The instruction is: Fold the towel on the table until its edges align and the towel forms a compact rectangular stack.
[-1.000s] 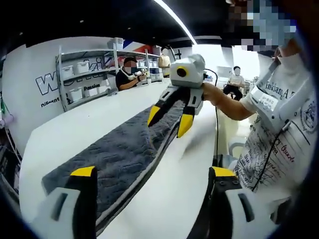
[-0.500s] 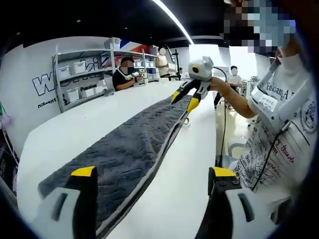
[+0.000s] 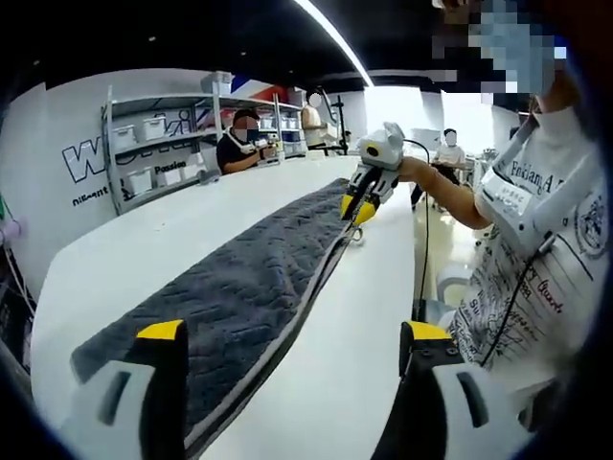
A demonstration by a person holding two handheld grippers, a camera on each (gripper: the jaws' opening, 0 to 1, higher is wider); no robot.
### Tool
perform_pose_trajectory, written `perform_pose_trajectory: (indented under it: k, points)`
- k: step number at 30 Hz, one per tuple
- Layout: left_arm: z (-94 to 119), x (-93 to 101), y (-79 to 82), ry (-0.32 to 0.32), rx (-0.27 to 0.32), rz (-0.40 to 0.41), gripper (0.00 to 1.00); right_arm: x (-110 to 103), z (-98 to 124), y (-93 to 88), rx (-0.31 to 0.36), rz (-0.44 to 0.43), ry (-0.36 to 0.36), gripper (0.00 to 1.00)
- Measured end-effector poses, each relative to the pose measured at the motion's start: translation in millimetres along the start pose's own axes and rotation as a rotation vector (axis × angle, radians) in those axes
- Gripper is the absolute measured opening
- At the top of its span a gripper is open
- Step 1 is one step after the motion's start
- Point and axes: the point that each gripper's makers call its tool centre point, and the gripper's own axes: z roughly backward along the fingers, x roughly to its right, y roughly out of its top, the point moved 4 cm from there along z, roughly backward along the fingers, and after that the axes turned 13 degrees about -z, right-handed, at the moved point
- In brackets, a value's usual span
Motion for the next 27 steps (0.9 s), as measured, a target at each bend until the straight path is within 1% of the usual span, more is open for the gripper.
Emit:
perform_pose_trajectory:
  k: [4,11,15,17,19,20,22,23,24,25,27]
  points:
    - [2,-0.6,-1.8,0.006,-0.008,0.000,0.96,2,0,-1.2,0.008,-0.025,0.015,0.06]
    - [5,-1.2,-4.1,0.012,-0.013,0.008,0.96,-5,4,-1.3,0.021,-0.033,0.046,0.04]
    - [5,-0.8,-3.3,0.009,-0.013,0.004,0.96,-13,6,-3.6,0.005,-0.022,0.065,0.04]
    - [4,-0.9,-3.1,0.007,-0.014,0.002,0.96,-13,4,-6.6,-0.009,-0.012,0.067,0.04]
    - [4,-0.9,-3.2,0.006,-0.014,0.001,0.96,-12,3,-7.5,-0.008,-0.019,0.069,0.05]
    - [3,-0.9,-3.3,0.005,-0.015,0.002,0.96,-11,4,-7.4,-0.003,-0.028,0.071,0.06]
    - [3,-0.1,-3.5,0.004,-0.016,0.002,0.96,-11,5,-7.5,0.001,-0.037,0.070,0.11]
    - [2,0.5,-3.5,0.002,-0.017,0.002,0.96,-10,8,-7.4,0.009,-0.044,0.062,0.17]
    - [2,1.1,-3.4,0.001,-0.018,0.001,0.96,-9,11,-7.5,0.018,-0.058,0.052,0.25]
    - [3,1.1,-3.1,0.002,-0.018,0.001,0.96,-8,13,-7.5,0.027,-0.069,0.039,0.29]
    - [5,0.2,-2.1,0.008,-0.016,0.000,0.96,1,24,-7.6,0.064,-0.100,-0.017,0.34]
